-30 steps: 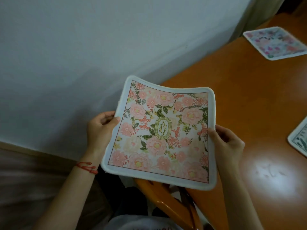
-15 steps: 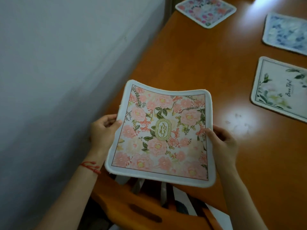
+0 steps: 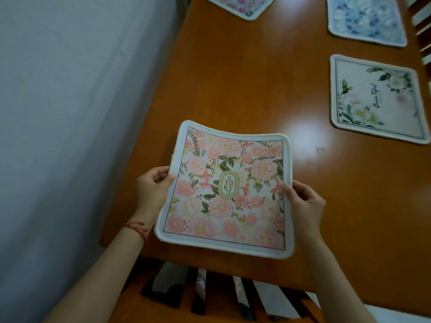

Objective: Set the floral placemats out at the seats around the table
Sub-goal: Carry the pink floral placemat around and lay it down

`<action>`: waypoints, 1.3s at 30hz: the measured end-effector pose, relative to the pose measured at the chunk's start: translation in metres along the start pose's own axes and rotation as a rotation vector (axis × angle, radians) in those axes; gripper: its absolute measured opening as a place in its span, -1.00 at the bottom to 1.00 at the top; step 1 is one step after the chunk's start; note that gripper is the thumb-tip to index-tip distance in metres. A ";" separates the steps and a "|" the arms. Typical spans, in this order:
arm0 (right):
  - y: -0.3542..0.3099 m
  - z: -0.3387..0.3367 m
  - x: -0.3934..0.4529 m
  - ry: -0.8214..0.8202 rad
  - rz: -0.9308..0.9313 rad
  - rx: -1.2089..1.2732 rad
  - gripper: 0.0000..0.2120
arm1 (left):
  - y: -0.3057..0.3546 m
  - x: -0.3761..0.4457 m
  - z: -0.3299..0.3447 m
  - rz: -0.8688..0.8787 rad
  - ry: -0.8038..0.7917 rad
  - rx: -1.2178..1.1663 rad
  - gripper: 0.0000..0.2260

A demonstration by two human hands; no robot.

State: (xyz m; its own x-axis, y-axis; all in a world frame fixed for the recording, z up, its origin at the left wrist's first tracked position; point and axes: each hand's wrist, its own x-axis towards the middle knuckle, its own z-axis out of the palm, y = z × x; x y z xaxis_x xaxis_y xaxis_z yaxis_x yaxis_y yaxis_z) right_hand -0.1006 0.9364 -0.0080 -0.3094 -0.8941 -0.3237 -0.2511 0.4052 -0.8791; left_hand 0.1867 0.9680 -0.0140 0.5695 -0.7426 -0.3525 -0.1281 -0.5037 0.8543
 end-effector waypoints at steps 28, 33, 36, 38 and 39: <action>0.023 0.006 0.013 0.054 0.058 -0.107 -0.51 | -0.009 -0.001 0.022 0.004 -0.018 0.052 -0.59; 0.012 0.008 0.039 -0.011 0.002 -0.152 -0.48 | -0.015 -0.025 0.025 -0.049 0.001 0.015 -0.58; 0.006 0.009 0.059 -0.056 -0.037 -0.189 -0.48 | -0.019 -0.041 0.031 -0.068 0.011 -0.004 -0.57; 0.003 0.011 0.071 -0.072 -0.044 -0.190 -0.46 | -0.021 -0.052 0.034 -0.078 0.022 -0.011 -0.56; 0.002 0.011 0.075 -0.087 -0.042 -0.183 -0.44 | -0.021 -0.057 0.036 -0.085 0.026 -0.018 -0.56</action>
State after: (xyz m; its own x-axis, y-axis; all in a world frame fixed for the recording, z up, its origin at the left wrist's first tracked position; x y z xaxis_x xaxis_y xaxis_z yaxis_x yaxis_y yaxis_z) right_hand -0.1141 0.8679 -0.0375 -0.2167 -0.9209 -0.3240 -0.4271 0.3879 -0.8168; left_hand 0.1276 1.0047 -0.0260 0.5989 -0.6854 -0.4141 -0.0639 -0.5564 0.8285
